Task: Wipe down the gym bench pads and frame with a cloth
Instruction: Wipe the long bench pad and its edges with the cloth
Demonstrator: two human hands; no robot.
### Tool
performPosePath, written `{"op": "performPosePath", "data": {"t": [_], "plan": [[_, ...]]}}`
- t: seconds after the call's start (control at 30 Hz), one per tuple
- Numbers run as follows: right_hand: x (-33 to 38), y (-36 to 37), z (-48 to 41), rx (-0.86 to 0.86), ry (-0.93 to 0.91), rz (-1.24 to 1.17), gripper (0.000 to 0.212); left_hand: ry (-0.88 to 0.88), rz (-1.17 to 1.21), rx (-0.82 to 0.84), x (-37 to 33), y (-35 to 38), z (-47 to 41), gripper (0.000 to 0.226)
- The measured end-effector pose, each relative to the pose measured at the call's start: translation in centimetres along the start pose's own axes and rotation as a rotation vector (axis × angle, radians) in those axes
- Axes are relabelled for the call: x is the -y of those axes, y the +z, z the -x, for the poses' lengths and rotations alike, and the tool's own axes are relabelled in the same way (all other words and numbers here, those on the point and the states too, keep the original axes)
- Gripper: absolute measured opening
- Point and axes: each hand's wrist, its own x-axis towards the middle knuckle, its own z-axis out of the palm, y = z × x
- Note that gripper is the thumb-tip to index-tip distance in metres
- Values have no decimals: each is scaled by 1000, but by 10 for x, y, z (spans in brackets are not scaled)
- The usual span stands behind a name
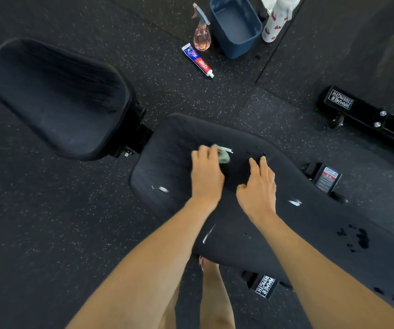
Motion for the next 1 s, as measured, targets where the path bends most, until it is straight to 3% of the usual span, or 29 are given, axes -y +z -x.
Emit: {"op": "performPosePath", "data": {"t": [0.2,0.37,0.43,0.53,0.73,0.9,1.0], "plan": [[-6,-2,0,19,6,5,69,148,222,253,12,-13,9,36],[-6,-5,-3,20,24,-14,67,-57,131,-66,38,-48,-54,37],[-5,-4,-3,11,33,-23,67,-173,54,-95,41,-50,-84,36],[-6,-1,-3,0,25,-20,66,-204,-13,-85,26,-36,-91,34],[-9,-4,-2,-3,4,-13,66,22,-1,77,-14,-2,-52,40],[-10,-10,-2,4,29,-58,67,292,152,394,-9,-4,-36,41],[-8,-14,-2,24,64,-115,65,338,139,294,5,-26,-48,40]]}}
